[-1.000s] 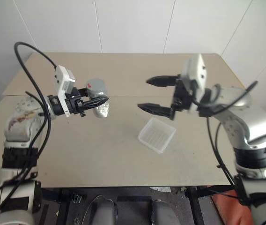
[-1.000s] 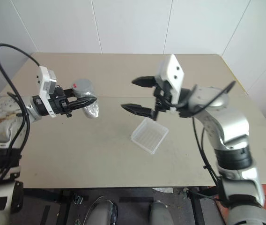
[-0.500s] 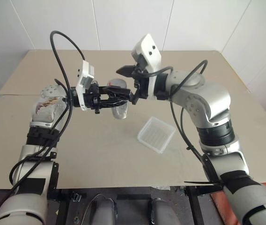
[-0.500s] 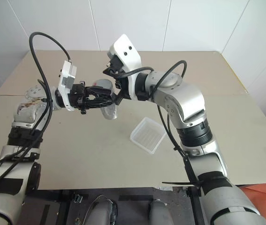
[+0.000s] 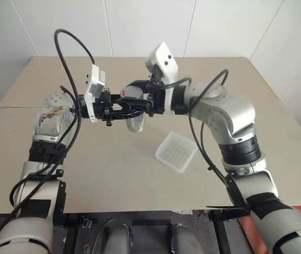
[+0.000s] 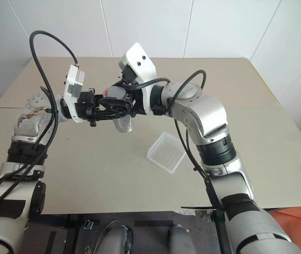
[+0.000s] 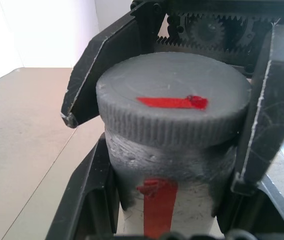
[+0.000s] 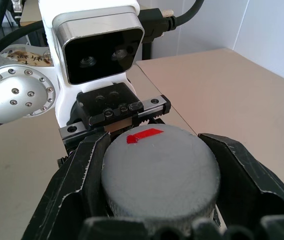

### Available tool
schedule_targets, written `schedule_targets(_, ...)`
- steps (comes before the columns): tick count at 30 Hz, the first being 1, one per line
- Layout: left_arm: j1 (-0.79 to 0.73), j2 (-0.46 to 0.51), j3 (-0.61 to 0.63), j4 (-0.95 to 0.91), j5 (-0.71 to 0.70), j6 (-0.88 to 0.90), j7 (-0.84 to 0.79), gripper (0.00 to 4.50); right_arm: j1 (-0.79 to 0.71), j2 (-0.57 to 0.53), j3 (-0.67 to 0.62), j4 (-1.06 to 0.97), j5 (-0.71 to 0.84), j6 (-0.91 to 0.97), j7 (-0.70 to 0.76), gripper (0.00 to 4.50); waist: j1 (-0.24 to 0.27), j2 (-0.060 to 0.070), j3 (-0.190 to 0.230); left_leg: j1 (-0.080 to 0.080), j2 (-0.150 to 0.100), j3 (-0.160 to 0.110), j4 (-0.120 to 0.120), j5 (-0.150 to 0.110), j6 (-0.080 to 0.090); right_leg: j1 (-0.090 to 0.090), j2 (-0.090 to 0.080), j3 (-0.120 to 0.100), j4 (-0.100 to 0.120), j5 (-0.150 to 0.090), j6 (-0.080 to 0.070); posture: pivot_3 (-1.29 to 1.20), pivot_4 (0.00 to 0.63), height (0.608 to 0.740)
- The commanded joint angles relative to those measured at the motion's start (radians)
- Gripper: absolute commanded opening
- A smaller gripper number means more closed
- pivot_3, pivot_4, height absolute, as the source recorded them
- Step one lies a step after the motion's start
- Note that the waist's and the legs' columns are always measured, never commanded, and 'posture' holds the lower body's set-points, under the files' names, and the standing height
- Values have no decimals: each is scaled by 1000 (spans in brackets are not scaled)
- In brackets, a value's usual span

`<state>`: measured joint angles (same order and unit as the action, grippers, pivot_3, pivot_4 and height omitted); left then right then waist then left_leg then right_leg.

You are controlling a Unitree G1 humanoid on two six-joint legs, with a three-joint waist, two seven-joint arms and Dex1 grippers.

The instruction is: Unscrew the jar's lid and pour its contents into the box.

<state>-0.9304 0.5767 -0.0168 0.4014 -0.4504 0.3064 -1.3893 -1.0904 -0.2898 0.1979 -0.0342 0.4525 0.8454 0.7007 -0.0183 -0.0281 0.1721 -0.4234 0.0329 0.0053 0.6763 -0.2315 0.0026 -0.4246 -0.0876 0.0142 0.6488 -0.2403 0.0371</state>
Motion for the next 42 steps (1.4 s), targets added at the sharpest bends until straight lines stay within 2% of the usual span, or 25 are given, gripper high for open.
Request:
schedule_targets(1, 7, 14, -2, -40, -7, -23, -67, 2017, -20, -9, -52, -19, 34, -87, 87, 2761, 0, 0, 0, 0, 0, 0, 0, 0, 0, 0, 0, 0, 0, 0, 0, 0, 150, 740)
schedule_targets(5, -1, 8, -5, -39, -54, -52, -193, 2017, -9, -41, -71, 60, 140, -216, 443, 2761, 0, 0, 0, 0, 0, 0, 0, 0, 0, 1, 0, 0, -1, 0, 0, 0, 150, 740)
schedule_targets(9, -26, 16, -59, -66, -136, -41, -225, 2017, -65, -37, -22, 240, 167, -303, 794, 2761, 0, 0, 0, 1, 0, 0, 1, 0, 0, 2, 0, 0, -1, 0, 0, 0, 150, 740)
schedule_targets(11, -34, 26, -98, -78, -165, -44, -225, 2017, -104, -27, 8, 326, 159, -339, 894, 2761, 0, 0, 0, 1, 0, 0, 2, 0, 0, 1, 0, 0, -1, 0, 0, 0, 150, 740)
schedule_targets(13, -35, 43, -142, -100, -197, -50, -225, 2017, -142, -21, 59, 410, 141, -409, 914, 2761, -5, 0, 0, 2, 1, 0, 1, 0, 0, 1, 1, 0, 0, 0, 0, 0, 150, 740)
schedule_targets(18, -30, 64, -178, -117, -225, -62, -225, 2017, -192, 6, 73, 540, 109, -493, 914, 2761, -23, 1, 1, 1, 1, -1, 0, 0, 0, 0, 2, 0, 1, 0, 0, 0, 150, 740)
schedule_targets(20, -29, 61, -157, -102, -204, -66, -225, 2017, -191, 11, 46, 549, 68, -507, 893, 3479, -23, 1, 1, 1, 1, -1, 1, 0, 0, 0, 2, 0, 1, 0, 0, 0, 150, 740)
schedule_targets(21, -27, 64, -145, -91, -196, -67, -225, 2017, -183, 5, 28, 539, 59, -504, 868, 3667, -23, 1, 1, 1, 1, -1, 1, 0, 0, 1, 2, 0, 1, 0, 0, 0, 150, 740)
schedule_targets(23, -21, 72, -121, -72, -177, -66, -225, 2017, -159, -14, -8, 501, 49, -501, 801, 4317, -22, 1, 1, 1, 1, -1, 1, 0, 0, 0, 2, 0, 1, 0, 0, 0, 150, 740)
schedule_targets(24, -16, 78, -105, -59, -161, -68, -222, 2017, -139, -34, -26, 462, 46, -487, 765, 4449, -20, 1, 1, 1, 1, -1, 1, 0, 0, 0, 2, 0, 1, 0, 0, 0, 150, 740)
schedule_targets(29, 37, 98, -34, -9, -94, -88, -131, 2017, 21, -131, -89, 162, 20, -360, 538, 4449, -7, 1, 1, 0, 1, -1, 1, 0, 0, 1, 1, 0, 0, 0, 0, 0, 150, 740)
schedule_targets(32, 69, 100, -8, -9, -69, -93, -103, 2017, 95, -154, -108, 14, 20, -278, 411, 4449, -6, 1, 1, 1, 1, -1, 1, 0, 0, 0, 1, 0, 1, 0, 0, 0, 150, 740)
schedule_targets(37, 73, 67, 1, -13, -46, -97, -60, 2017, 123, -101, -56, -145, -9, -163, 223, 4449, -5, 1, 1, 1, 1, -1, 1, 0, 0, 0, 1, 0, 1, 0, 0, 0, 150, 740)
schedule_targets(42, 66, 41, 3, -21, -33, -97, -51, 2017, 79, -16, -32, -123, -30, -118, 112, 4449, -1, 1, 1, 1, 1, -1, 1, 0, 0, 0, 1, 0, 1, 0, 0, 0, 150, 740)
